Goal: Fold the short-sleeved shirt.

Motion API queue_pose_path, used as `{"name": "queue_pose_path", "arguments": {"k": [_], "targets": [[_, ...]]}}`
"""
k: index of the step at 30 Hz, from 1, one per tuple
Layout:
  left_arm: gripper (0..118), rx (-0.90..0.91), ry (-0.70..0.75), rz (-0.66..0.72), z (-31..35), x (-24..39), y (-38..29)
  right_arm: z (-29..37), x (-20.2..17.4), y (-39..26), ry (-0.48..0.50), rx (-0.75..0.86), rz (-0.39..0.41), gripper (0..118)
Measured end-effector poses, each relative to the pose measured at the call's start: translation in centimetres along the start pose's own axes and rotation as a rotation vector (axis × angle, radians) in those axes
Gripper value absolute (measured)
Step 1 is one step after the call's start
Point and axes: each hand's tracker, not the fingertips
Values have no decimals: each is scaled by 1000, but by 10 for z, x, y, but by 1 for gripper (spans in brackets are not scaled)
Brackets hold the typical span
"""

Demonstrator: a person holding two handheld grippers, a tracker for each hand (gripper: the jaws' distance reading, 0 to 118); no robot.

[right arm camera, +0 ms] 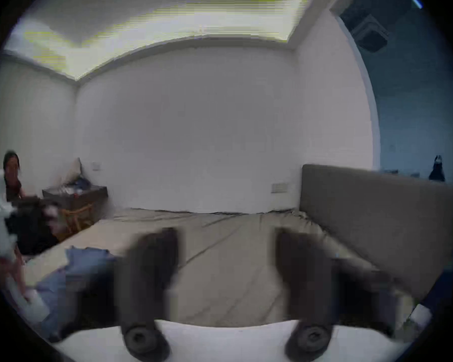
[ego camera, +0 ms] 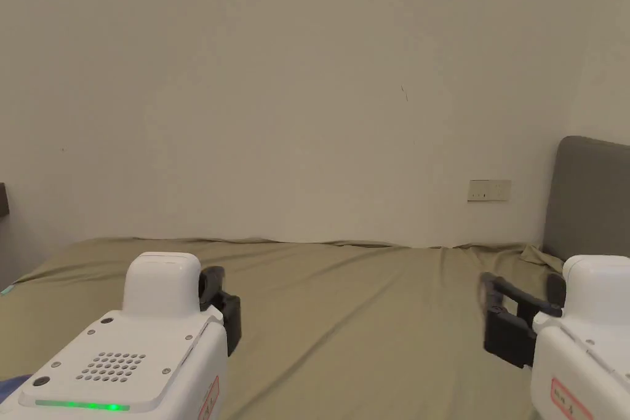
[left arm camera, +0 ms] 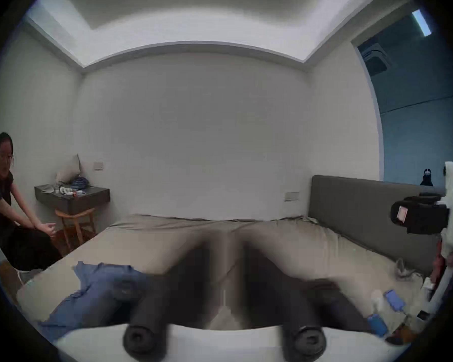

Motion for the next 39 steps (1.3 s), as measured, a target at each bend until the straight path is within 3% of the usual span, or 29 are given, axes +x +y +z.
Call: {"name": "queue_pose_path", "arguments": {"k": [1,2,5,8,11,12,15,20,25,28,30,36,39], "targets": [[0,-13,28,-36,-1,1,-6,-1,1,-5,-17,-11,28,29],[0,-12,15,-49,-3,5,-8,-1,1,-10,-42,-23,34,5],[0,-37,12,-95,-8,13,-17,-1,7,-8,4,-76,-73,5],[0,-52,-53,-69,-6,16,-19,1,21,-16,-67,-90,-104,5],[0,-61,-73,-33,-7,16,-16,-1,21,-8,-77,-88,-145,5],[0,-61,-75,-30,-8,16,-15,4,47,-14,-77,-82,-152,5],[0,-57,-80,-20,-6,8,-11,0,44,-7,-45,-67,-136,5],[0,-39,17,-28,18,-38,-6,-35,-25,2,180,-92,-73,5],[0,-76,311,-24,65,-123,-9,-63,-131,0,524,-110,-19,5],[0,-138,462,-13,91,-168,-15,-56,-198,-2,766,-160,-38,5],[0,-178,536,-2,103,-189,-22,-48,-239,-7,860,-177,-32,5],[0,-267,528,51,93,-220,-51,-39,-290,-28,893,-238,24,5],[0,-313,459,70,64,-219,-65,-55,-280,-35,851,-259,29,5]]}}
